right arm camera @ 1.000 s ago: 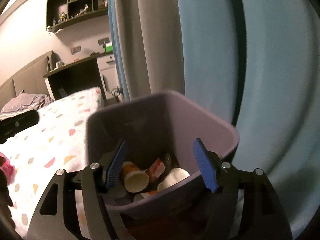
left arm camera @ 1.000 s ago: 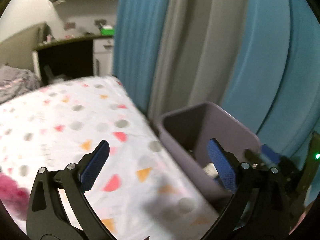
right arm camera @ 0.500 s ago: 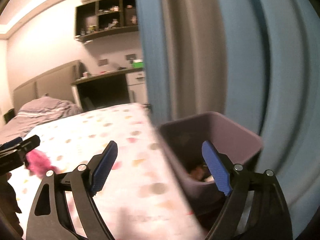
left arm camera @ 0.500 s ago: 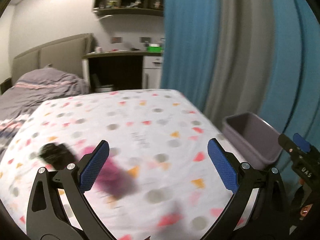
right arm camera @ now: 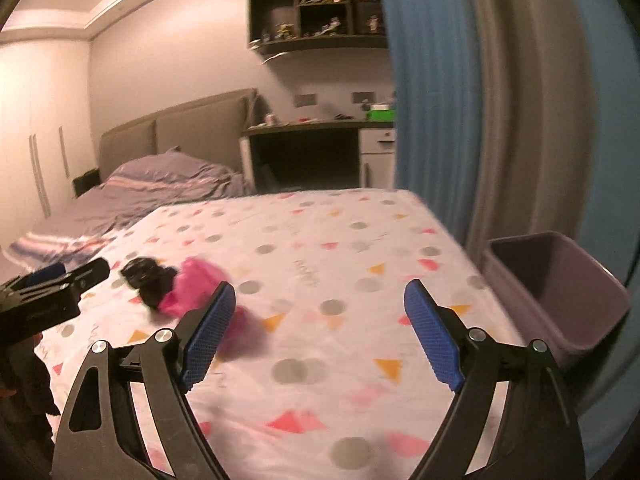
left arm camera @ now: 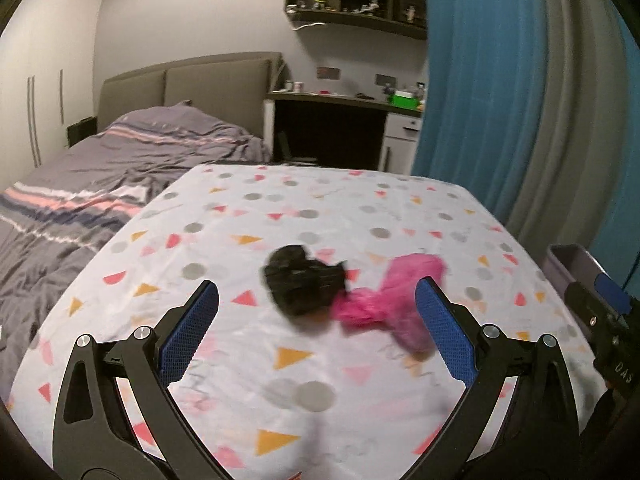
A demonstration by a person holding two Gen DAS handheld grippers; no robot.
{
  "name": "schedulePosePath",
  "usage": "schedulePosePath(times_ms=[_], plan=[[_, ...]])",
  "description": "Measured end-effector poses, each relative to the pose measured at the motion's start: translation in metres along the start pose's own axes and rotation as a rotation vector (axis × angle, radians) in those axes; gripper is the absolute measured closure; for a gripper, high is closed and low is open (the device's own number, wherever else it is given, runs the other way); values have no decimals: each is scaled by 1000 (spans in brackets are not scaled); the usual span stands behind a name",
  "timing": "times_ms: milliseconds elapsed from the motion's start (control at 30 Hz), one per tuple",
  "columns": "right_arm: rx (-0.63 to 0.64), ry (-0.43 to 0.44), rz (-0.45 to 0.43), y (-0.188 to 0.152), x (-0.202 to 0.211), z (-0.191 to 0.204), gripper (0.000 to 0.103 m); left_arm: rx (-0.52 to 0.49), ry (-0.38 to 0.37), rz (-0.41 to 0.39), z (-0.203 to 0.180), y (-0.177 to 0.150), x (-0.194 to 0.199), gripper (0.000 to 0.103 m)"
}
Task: Collect trash
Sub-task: 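Move both tools back from the bin to the black and pink bags, then grasp the black plastic bag with the left tool while the right tool grasps the pink bag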
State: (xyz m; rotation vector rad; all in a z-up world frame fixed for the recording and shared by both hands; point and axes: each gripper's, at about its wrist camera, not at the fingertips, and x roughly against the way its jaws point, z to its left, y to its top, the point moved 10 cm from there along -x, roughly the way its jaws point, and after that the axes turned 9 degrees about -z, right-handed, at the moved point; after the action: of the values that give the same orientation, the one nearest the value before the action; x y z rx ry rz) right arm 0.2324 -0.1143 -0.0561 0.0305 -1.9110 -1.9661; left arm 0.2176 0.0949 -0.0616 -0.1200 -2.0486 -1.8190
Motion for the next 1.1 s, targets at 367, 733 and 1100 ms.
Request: schedulePosePath(times_ms=[367, 733, 1100], plan=[[54, 123, 99, -26, -46, 78, 21, 49, 17, 13, 54, -8, -8, 6], [73, 169, 214, -50, -87, 104, 70, 70, -56, 54, 54, -11, -36, 6], [36, 160, 178, -36, -71, 80, 96, 71, -154, 191, 27, -32, -93, 43]])
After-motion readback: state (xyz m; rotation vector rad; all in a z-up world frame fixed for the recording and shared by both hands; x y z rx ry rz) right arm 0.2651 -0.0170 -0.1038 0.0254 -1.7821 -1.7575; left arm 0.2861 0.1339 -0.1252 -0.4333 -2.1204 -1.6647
